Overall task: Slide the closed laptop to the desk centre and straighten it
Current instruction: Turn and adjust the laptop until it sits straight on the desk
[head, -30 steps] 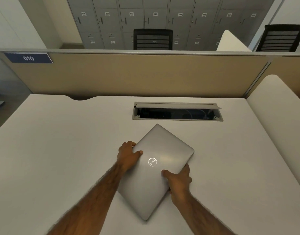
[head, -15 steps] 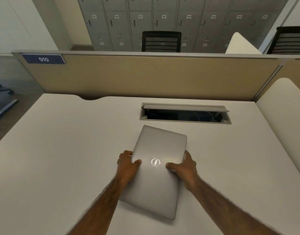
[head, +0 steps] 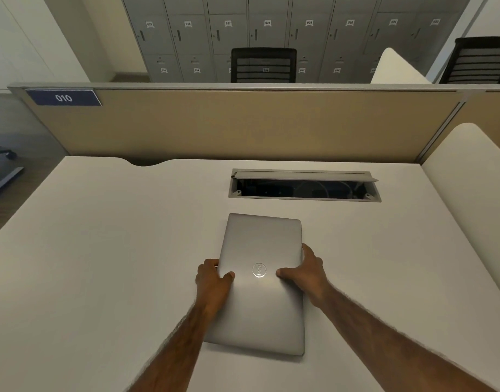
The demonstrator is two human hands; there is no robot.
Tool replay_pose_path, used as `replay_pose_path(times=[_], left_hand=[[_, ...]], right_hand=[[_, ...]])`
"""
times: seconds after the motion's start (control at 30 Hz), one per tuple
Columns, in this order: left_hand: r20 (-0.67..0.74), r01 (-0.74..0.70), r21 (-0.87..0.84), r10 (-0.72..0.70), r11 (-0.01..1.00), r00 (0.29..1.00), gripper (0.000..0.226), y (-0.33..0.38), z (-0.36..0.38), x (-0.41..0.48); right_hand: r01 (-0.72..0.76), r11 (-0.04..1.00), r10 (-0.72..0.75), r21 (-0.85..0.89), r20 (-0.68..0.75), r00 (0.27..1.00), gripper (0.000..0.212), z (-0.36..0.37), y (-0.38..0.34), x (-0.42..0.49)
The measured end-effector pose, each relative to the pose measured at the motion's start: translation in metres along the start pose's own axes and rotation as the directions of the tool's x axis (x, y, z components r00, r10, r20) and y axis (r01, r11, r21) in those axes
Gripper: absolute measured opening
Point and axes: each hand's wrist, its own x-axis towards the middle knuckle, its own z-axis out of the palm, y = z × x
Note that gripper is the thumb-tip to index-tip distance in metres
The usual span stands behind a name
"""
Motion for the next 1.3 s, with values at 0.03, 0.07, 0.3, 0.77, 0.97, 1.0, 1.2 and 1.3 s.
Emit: replay_pose_path(times=[0.03,0.07,0.3,0.77,0.97,1.0,1.2,1.3], left_hand=[[0.004,0.007,-0.004,-0.007,1.000,1.000,0.043,-0.001,0.000,0.000],[0.009,0.014,-0.006,-0.014,1.000,1.000,0.043,-0.001,0.000,-0.001],[0.001,0.039,0.006,-0.039,0.999,0.999,0.047,-0.006,0.003,0.002],[0.057,0.054,0.104,-0.060,0.993,0.997,0.057,0.012,-0.005,-0.004],[0.048,0.080,0.040,-0.082,0.996,0.995,0.060,0.014,-0.007,-0.008],[0.048,0.088,0.022,-0.089,0.996,0.995,0.060,0.011,-0.006,-0.008],[-0.022,0.153,-0.105,-0.156,0.983,0.987,0.062,0.007,-0.001,-0.028],[-0.059,0.193,-0.208,-0.209,0.959,0.976,0.065,0.013,0.000,-0.045]], right_hand=[[0.005,1.000,-0.005,-0.011,-0.009,1.000,0.104,0.000,-0.001,0.000],[0.008,1.000,-0.009,-0.022,-0.016,1.000,0.103,0.000,-0.002,-0.001],[-0.012,0.992,0.010,-0.125,-0.019,1.000,0.098,0.001,-0.007,-0.005],[-0.076,0.989,0.065,-0.127,-0.090,0.994,0.076,0.010,-0.002,-0.006],[-0.084,0.996,0.079,-0.030,-0.137,0.987,0.069,0.014,0.002,0.011],[-0.078,0.997,0.075,-0.018,-0.136,0.988,0.065,0.014,0.003,0.014],[0.001,1.000,-0.002,-0.004,-0.110,0.994,0.056,0.013,-0.004,0.015],[0.057,0.998,-0.059,-0.025,-0.076,0.995,0.056,0.011,-0.018,0.010]])
